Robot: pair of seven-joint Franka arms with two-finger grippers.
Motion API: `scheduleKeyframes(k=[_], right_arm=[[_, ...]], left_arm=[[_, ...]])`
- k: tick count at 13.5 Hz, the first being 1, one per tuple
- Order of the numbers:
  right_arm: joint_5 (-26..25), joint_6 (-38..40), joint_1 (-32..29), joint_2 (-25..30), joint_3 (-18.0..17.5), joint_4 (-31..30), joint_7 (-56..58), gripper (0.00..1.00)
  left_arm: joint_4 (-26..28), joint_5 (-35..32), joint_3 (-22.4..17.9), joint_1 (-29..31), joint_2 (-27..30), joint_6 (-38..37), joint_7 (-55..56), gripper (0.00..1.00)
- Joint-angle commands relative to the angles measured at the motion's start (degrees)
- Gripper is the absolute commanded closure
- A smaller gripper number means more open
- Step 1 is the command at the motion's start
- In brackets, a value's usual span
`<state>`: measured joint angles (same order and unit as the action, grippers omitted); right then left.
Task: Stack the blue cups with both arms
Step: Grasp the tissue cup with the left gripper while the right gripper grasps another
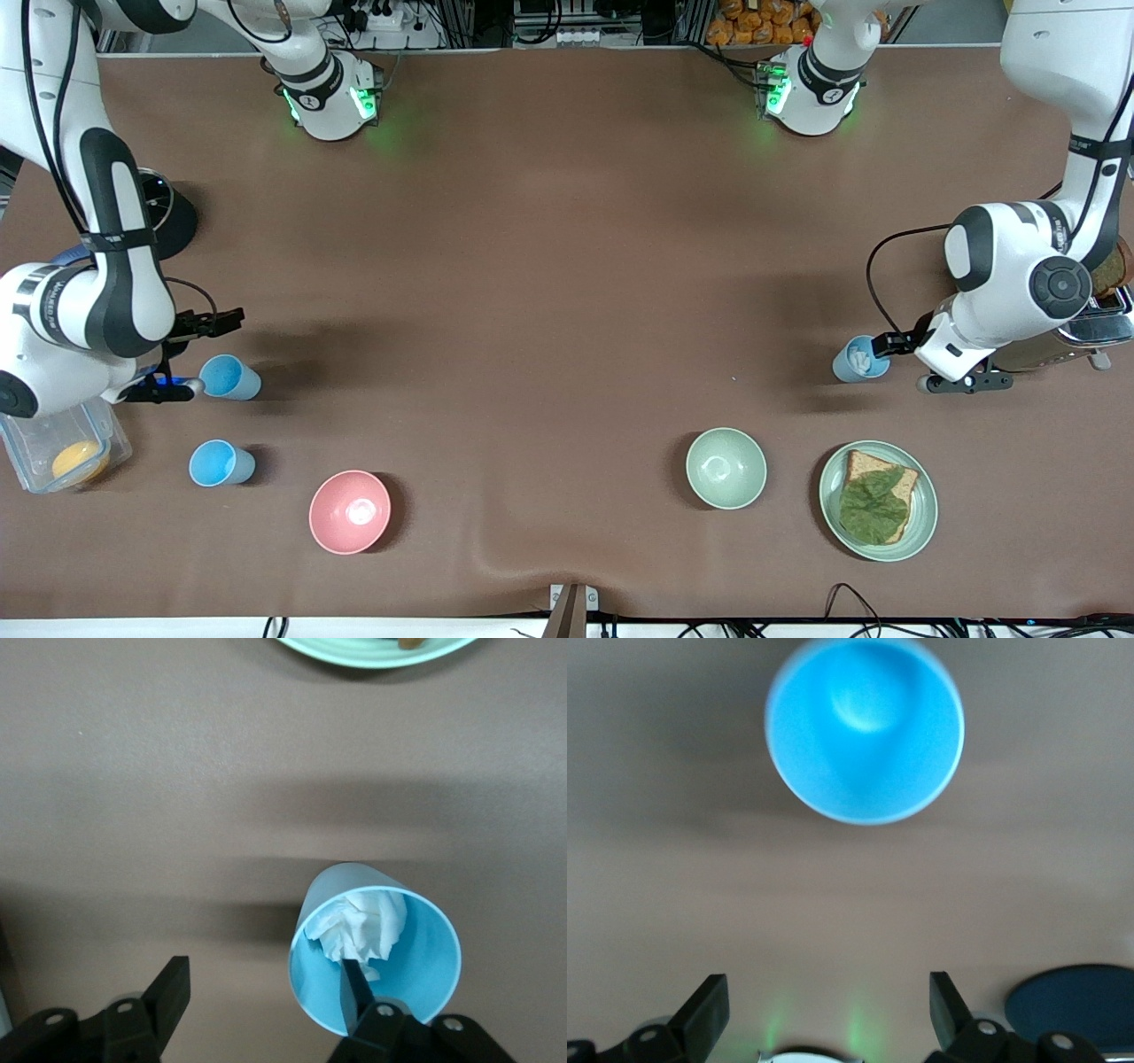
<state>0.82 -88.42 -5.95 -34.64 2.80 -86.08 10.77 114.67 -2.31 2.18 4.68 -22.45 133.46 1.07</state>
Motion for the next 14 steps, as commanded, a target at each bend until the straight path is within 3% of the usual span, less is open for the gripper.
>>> scheduleKeyframes(k=[1, 3, 5, 6, 9, 14], right_arm=[[-0.8, -3.0, 0.2, 0.7, -0.3, 0.4, 3.4, 0.00], [-1.5, -7.1, -1.0, 0.7, -0.3, -1.2, 8.8, 0.00], [-1.3, -12.4, -2.0, 1.2, -0.3, -4.9, 10.0, 0.00], [-1.2, -13.0, -2.2, 1.3, -0.3, -5.1, 12.0, 0.00], [2.7, -14.4, -5.0, 2.1, -0.5, -5.1, 26.7, 0.00], [3.8, -20.4, -3.3, 5.0, -0.6, -6.2, 42.4, 0.00]], left_arm=[[0.1, -0.2, 1.0, 0.3, -0.3, 0.7, -0.5, 0.40], [0.0, -0.2, 1.2, 0.6, -0.9, 0.7, -0.5, 0.64], [-0.1, -0.2, 1.2, 0.5, -1.4, 0.8, -0.4, 0.93], [-0.2, 0.4, 1.9, 0.4, -1.4, 0.8, -0.2, 1.00], [-0.5, 1.8, 3.5, 0.2, -0.2, 0.7, 0.5, 1.00], [-2.8, 2.0, 17.1, 0.2, 1.4, -0.8, 12.9, 1.00]])
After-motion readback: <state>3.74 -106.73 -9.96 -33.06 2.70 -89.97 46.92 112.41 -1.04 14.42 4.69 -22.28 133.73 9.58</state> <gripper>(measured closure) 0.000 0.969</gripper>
